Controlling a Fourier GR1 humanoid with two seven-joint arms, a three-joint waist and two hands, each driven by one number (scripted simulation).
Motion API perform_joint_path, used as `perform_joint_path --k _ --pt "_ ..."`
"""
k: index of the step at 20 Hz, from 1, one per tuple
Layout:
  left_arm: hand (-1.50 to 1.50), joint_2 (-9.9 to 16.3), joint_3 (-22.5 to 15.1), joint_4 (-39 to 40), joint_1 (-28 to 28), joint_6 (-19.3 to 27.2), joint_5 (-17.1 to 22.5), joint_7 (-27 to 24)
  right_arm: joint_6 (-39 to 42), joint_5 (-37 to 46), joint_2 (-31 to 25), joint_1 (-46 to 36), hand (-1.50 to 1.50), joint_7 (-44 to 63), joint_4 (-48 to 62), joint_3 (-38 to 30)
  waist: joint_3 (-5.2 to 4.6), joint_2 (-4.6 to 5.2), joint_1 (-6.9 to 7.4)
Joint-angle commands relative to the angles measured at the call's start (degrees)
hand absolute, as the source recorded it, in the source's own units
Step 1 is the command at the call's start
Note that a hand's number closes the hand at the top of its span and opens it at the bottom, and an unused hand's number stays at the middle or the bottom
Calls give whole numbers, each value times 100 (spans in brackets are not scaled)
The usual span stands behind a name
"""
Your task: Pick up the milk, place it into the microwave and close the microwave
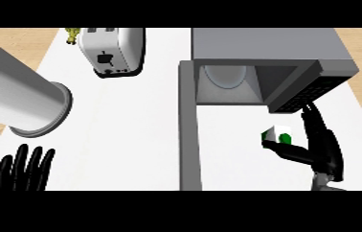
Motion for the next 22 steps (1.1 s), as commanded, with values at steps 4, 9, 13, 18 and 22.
perform_joint_path --k 4,9,13,18,22 --pt "-150 60 107 -81 269 -213 119 -116 -88 145 41 -251 -150 -1221 1527 -136 6 9 25" --pt "-150 -44 18 61 319 -257 -1 -376 169 -4 -14 70 -150 -1647 1526 -144 4 3 -6" --pt "-150 -44 -272 -125 521 -12 -187 -410 269 -101 -235 -69 -150 -2216 2263 -401 5 4 3" --pt "-150 -34 130 431 92 -314 21 -569 429 -154 -481 -442 -150 -2804 3232 -608 7 13 0" --pt "-150 -44 -145 35 702 -300 -15 -593 333 -72 -270 -451 -150 -2433 2662 -256 4 2 2"
